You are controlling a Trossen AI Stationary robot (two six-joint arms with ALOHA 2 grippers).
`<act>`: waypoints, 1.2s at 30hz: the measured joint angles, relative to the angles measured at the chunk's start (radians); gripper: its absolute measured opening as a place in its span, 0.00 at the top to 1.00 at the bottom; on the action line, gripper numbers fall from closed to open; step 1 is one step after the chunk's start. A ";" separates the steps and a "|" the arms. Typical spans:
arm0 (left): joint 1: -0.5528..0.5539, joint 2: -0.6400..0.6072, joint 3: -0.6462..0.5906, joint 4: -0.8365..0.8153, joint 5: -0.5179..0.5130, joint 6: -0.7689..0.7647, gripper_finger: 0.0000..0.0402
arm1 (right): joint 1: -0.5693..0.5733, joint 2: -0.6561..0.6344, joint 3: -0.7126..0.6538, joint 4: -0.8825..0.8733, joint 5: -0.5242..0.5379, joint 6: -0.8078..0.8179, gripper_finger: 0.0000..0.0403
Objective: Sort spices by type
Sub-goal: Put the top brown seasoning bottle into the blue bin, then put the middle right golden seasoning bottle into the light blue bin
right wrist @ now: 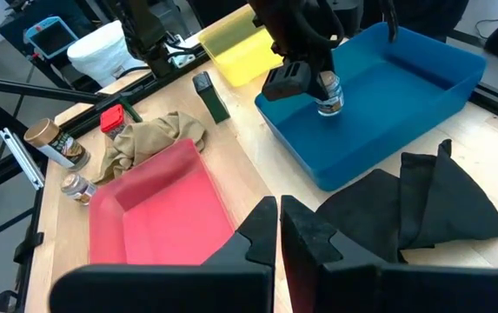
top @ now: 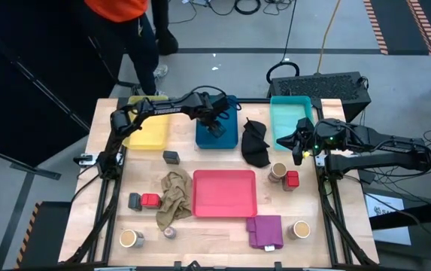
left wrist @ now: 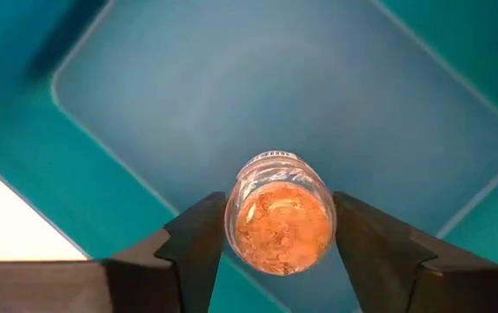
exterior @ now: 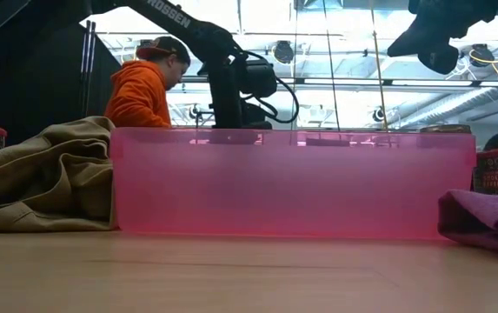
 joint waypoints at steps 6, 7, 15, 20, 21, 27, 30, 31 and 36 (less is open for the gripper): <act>0.000 0.000 0.000 0.004 -0.011 0.000 0.40 | 0.000 0.000 0.000 0.000 0.000 0.000 1.00; 0.000 0.000 0.000 0.004 -0.012 0.000 0.40 | 0.000 0.000 0.000 0.000 0.000 0.000 1.00; -0.015 -0.022 0.018 -0.009 -0.121 0.063 0.39 | 0.000 0.000 0.000 0.035 0.000 -0.058 1.00; -0.047 -0.042 0.106 -0.030 -0.238 0.091 0.39 | 0.000 0.001 0.000 0.059 0.000 -0.117 1.00; -0.057 -0.048 0.122 -0.036 -0.245 0.102 0.39 | 0.001 0.000 0.000 0.060 0.000 -0.125 1.00; -0.150 -0.078 0.186 0.035 -0.261 0.158 0.39 | 0.002 0.000 -0.003 0.093 0.007 -0.235 1.00; -0.204 -0.107 0.187 0.065 -0.291 0.171 0.39 | 0.011 0.000 -0.031 0.149 0.000 -0.256 1.00; -0.223 -0.119 0.187 0.083 -0.301 0.182 0.39 | 0.019 0.000 -0.040 0.160 0.000 -0.265 1.00; -0.310 -0.168 0.187 0.073 -0.310 0.266 0.39 | 0.069 0.001 -0.078 0.210 -0.002 -0.304 1.00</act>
